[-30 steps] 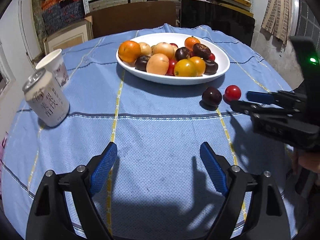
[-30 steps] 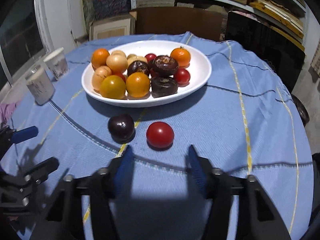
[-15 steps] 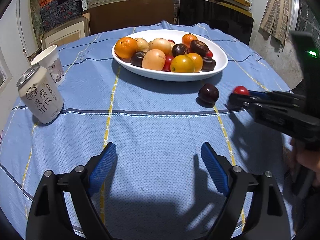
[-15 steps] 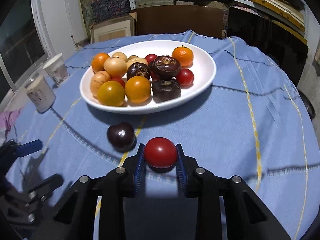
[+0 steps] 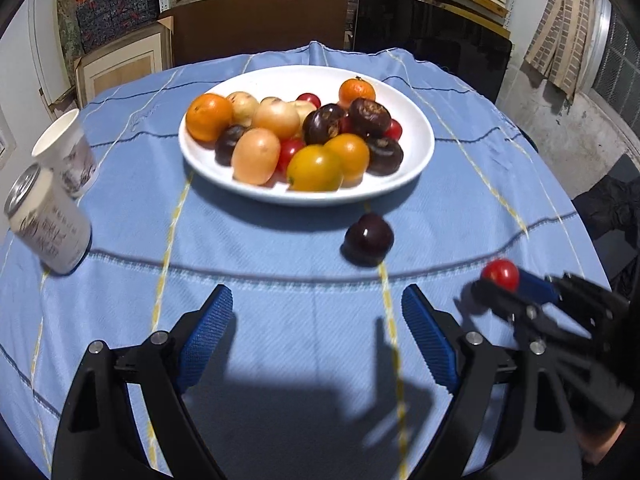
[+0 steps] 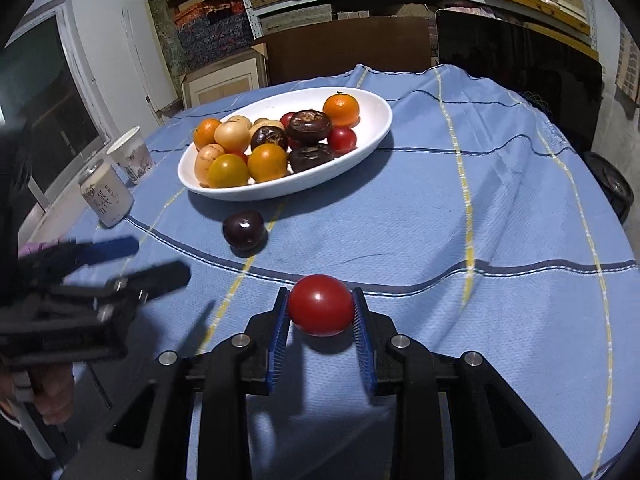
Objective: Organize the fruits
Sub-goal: 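Grasp the red tomato with the right gripper while the left grasps the dark fruit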
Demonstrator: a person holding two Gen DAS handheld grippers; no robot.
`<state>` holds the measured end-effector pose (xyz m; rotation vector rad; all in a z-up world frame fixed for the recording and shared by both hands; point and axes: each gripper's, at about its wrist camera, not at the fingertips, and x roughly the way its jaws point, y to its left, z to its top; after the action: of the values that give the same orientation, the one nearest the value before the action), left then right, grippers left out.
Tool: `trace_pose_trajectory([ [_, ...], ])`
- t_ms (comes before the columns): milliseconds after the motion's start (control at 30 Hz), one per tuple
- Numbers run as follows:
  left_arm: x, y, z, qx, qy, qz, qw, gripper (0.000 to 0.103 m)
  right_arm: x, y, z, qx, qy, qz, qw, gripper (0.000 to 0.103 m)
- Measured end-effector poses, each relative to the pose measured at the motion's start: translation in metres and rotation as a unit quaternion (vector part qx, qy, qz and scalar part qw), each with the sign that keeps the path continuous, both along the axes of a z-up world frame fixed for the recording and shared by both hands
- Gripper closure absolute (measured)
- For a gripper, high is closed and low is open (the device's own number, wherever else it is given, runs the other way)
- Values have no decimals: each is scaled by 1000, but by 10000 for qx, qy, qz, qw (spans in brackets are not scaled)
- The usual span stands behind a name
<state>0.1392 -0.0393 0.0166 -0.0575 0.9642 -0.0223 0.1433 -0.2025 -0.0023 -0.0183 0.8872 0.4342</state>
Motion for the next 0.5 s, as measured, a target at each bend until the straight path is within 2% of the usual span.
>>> trace_pose_trajectory([
  [100, 11, -9, -3, -36, 108, -100, 9999, 27, 1, -4, 1, -1, 17, -34, 10000, 72],
  [233, 22, -20, -6, 24, 103, -214, 9997, 27, 1, -4, 2, -104, -27, -42, 9999, 72],
  [333, 29, -26, -11, -34, 173, -318, 9993, 36, 1, -4, 1, -94, 11, -7, 10000, 72],
  [400, 34, -27, -15, -75, 254, -336, 9991, 38, 2, -6, 1, -103, 32, -53, 9999, 72],
  [500, 41, -29, -22, -114, 346, -345, 9987, 49, 5, -10, -1, -103, 88, -158, 9998, 72],
])
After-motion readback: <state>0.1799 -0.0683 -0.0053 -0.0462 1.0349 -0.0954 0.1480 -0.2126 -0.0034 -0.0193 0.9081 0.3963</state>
